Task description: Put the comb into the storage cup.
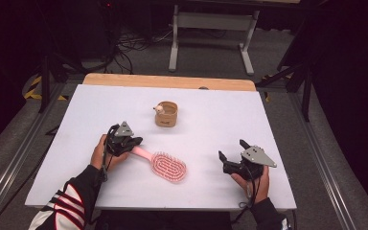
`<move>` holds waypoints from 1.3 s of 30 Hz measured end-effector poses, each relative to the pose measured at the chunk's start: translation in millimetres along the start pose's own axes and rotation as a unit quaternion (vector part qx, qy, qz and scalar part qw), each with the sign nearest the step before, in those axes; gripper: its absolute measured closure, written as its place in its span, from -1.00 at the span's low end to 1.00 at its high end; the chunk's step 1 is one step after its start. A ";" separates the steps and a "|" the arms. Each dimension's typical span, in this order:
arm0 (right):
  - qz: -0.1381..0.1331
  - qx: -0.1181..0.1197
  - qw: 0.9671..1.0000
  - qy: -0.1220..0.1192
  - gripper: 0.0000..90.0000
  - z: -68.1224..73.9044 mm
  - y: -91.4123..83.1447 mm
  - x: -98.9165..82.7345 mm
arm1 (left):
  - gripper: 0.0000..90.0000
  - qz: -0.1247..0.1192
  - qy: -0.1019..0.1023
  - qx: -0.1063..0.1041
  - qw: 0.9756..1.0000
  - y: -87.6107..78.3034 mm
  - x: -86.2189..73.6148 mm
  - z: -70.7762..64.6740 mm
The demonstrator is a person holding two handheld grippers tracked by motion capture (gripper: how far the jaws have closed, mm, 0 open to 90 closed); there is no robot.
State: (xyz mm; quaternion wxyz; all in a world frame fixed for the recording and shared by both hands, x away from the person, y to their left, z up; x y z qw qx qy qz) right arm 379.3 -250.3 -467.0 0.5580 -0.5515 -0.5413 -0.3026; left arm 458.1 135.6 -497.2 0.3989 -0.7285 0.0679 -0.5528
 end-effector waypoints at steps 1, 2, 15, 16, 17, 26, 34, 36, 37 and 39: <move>0.000 0.000 1.000 0.000 -0.71 0.0 0.0 0.0 | 1.00 -0.001 -0.001 0.000 1.000 0.5 0.1 0.5; 0.001 0.000 1.000 -0.001 -0.71 0.0 0.3 -0.1 | 1.00 0.001 0.002 0.000 1.000 0.4 0.3 0.6; 0.013 0.006 1.000 -0.006 -0.71 3.2 4.0 -2.5 | 1.00 0.029 0.001 -0.010 1.000 9.4 3.8 6.4; 0.013 0.007 1.000 -0.006 -0.71 3.2 3.8 -2.4 | 1.00 0.031 0.003 -0.010 0.999 8.6 3.4 6.6; 0.013 0.007 1.000 -0.006 -0.71 3.1 3.5 -2.5 | 1.00 0.032 0.003 -0.011 0.999 7.8 2.9 6.7; 0.011 0.008 1.000 -0.001 -0.71 -0.5 1.7 -2.4 | 1.00 0.049 0.010 0.005 0.999 -3.2 -5.2 2.5; 0.008 0.002 1.000 -0.001 -0.70 -2.7 0.7 -1.8 | 1.00 0.062 0.007 0.015 0.998 -20.2 -19.5 -1.0; 0.009 0.002 1.000 -0.002 -0.70 -2.9 0.9 -1.9 | 1.00 0.065 0.007 0.018 0.998 -26.4 -25.2 -3.7; 0.010 0.003 1.000 -0.002 -0.70 -2.8 1.1 -2.0 | 1.00 0.065 0.006 0.018 0.998 -29.6 -28.2 -5.4; 0.011 0.003 1.000 -0.003 -0.70 -2.7 1.4 -2.3 | 1.00 0.066 0.006 0.017 0.998 -31.5 -30.0 -6.6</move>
Point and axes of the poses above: each handheld gripper's, and its own axes: y roughly forward along the jaws, x roughly out of its top, z roughly to its left, the point moved 4 cm from there along y, roughly forward along the jaws, and after that the axes turned 10 degrees about -x, right-handed, at the moved point
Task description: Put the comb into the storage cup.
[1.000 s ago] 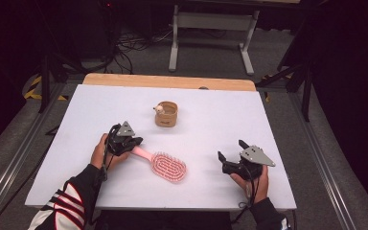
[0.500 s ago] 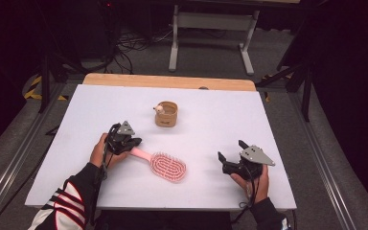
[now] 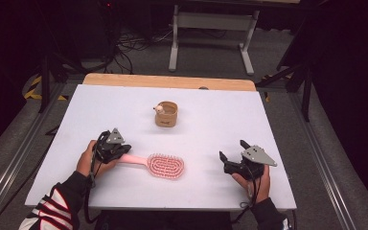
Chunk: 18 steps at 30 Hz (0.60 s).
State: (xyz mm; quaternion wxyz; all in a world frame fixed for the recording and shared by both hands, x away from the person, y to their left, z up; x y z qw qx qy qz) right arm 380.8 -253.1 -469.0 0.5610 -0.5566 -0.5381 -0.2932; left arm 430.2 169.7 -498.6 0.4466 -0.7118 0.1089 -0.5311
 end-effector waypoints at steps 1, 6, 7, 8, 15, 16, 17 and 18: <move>0.001 0.000 1.000 0.000 -0.70 0.2 0.2 -0.2 | 1.00 0.001 -0.001 0.001 1.000 -2.9 -3.6 -2.2; 0.004 0.006 1.000 -0.003 -0.71 2.0 1.6 -1.6 | 1.00 0.002 -0.002 -0.005 1.000 -12.9 -16.2 -14.5; 0.005 0.006 1.000 -0.006 -0.71 2.4 1.6 -1.6 | 1.00 0.005 0.004 -0.009 1.000 -16.3 -20.4 -20.9; 0.005 0.006 1.000 -0.006 -0.71 2.4 1.6 -1.6 | 1.00 0.005 0.004 -0.009 1.000 -16.3 -20.4 -20.9; 0.009 0.007 1.000 -0.013 -0.70 3.6 2.3 -2.5 | 1.00 0.000 0.006 -0.024 1.000 -26.3 -34.6 -42.2; 0.009 0.007 1.000 -0.014 -0.70 3.9 2.3 -2.5 | 0.99 -0.001 0.005 -0.025 1.000 -27.5 -36.7 -44.8; 0.009 0.007 1.000 -0.015 -0.70 4.1 2.3 -2.4 | 0.99 -0.001 0.004 -0.028 1.000 -29.7 -39.5 -48.8; 0.010 0.006 1.000 -0.017 -0.70 4.3 2.3 -2.5 | 0.99 -0.001 0.005 -0.028 1.000 -30.8 -40.9 -50.5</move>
Point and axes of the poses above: each handheld gripper's, and its own axes: y roughly forward along the jaws, x roughly out of its top, z roughly to its left, the point moved 4 cm from there along y, roughly forward along the jaws, and after that the axes turned 10 degrees about -x, right-handed, at the moved point
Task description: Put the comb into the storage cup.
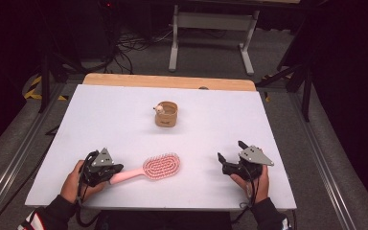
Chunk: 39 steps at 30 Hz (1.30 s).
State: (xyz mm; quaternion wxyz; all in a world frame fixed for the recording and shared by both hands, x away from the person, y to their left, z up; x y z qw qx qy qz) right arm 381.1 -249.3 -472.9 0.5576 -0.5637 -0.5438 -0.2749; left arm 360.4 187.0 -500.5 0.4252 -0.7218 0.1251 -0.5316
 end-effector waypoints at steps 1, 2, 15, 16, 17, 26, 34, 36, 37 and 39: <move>0.001 -0.001 1.000 -0.002 -0.70 0.3 0.2 -0.2 | 0.98 -0.003 -0.002 -0.003 1.000 -1.3 -2.8 -3.8; 0.001 -0.001 1.000 -0.004 -0.70 0.4 0.4 -0.5 | 0.98 -0.003 -0.002 -0.003 1.000 -1.3 -2.8 -3.8; 0.004 -0.003 1.000 -0.013 -0.70 0.8 0.7 -0.8 | 0.80 -0.022 -0.008 0.005 1.000 -5.5 -9.1 -15.0; 0.004 -0.003 1.000 -0.013 -0.70 0.7 0.5 -0.7 | 0.77 -0.035 -0.008 -0.001 0.999 -7.3 -7.4 -14.8; 0.001 -0.004 1.000 -0.013 -0.70 -0.1 0.0 0.0 | 0.80 -0.049 -0.005 -0.005 0.999 -10.1 -5.2 -14.6; -0.008 -0.001 1.000 -0.004 -0.70 0.0 -2.7 3.2 | 0.71 -0.095 0.018 0.009 0.995 -25.3 2.9 -11.6; -0.003 -0.001 1.000 -0.005 -0.70 0.0 -1.9 2.6 | 0.40 -0.084 0.037 0.004 0.996 -34.3 9.7 -10.1; -0.004 -0.001 1.000 -0.005 -0.70 0.1 -2.3 2.6 | 0.30 -0.081 0.042 0.010 0.996 -34.5 10.5 -10.1; -0.004 -0.001 1.000 -0.005 -0.70 0.1 -2.3 2.6 | 0.30 -0.078 0.040 0.006 0.996 -34.0 11.5 -10.6; -0.004 0.000 1.000 -0.003 -0.70 0.1 -2.3 2.5 | 0.03 -0.074 0.040 0.005 0.996 -32.2 14.1 -11.3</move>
Point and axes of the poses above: each handheld gripper's, and its own axes: y roughly forward along the jaws, x roughly out of its top, z roughly to its left, the point moved 4 cm from there along y, roughly forward along the jaws, and after that the axes turned 10 degrees about -x, right-handed, at the moved point
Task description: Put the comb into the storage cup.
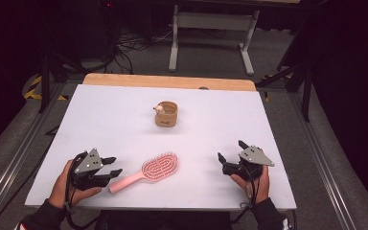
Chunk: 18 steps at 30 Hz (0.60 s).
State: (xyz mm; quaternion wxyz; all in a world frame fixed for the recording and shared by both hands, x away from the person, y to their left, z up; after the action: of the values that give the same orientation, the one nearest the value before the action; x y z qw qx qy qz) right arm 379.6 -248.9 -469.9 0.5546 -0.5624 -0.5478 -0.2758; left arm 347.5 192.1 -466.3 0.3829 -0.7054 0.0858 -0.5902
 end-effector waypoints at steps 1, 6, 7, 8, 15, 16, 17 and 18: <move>0.002 0.000 1.000 0.001 -0.70 0.2 0.4 -0.4 | -0.07 0.000 -0.004 -0.004 1.000 1.4 1.0 -0.5; 0.004 0.004 1.000 0.002 -0.70 2.5 1.2 -0.1 | -0.58 0.021 -0.017 -0.013 1.000 10.5 7.1 -2.2; 0.004 0.005 1.000 0.002 -0.70 2.6 1.3 -0.1 | -0.66 0.026 -0.022 -0.005 0.999 12.5 8.7 -1.2; 0.004 0.004 1.000 0.001 -0.70 2.4 1.6 -0.3 | -0.70 0.032 -0.028 -0.005 0.999 14.3 9.7 -0.3; 0.007 0.005 1.000 0.002 -0.70 2.1 2.2 -1.0 | -0.78 0.087 -0.025 -0.042 0.995 35.1 24.1 -3.2; 0.008 0.006 1.000 0.003 -0.70 2.3 2.5 -1.3 | -0.82 0.099 -0.028 -0.054 0.993 40.4 26.8 -4.1; 0.008 0.006 1.000 0.003 -0.70 2.3 2.5 -1.3 | -0.82 0.099 -0.028 -0.054 0.993 40.4 26.8 -4.1; 0.009 0.007 1.000 0.002 -0.70 2.6 2.8 -1.6 | -0.82 0.115 -0.037 -0.065 0.991 47.5 28.4 -4.4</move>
State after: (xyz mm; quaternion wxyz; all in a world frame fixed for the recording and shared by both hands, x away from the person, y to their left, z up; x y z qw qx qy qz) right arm 381.0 -246.4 -472.8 0.5626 -0.5628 -0.5431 -0.2679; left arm 367.4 141.0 -474.9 0.4046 -0.7356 0.1906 -0.5088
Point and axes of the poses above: each handheld gripper's, and its own axes: y roughly forward along the jaws, x roughly out of its top, z roughly to its left, the point moved 4 cm from there along y, roughly forward along the jaws, and after that the axes turned 10 degrees about -x, right-handed, at the moved point
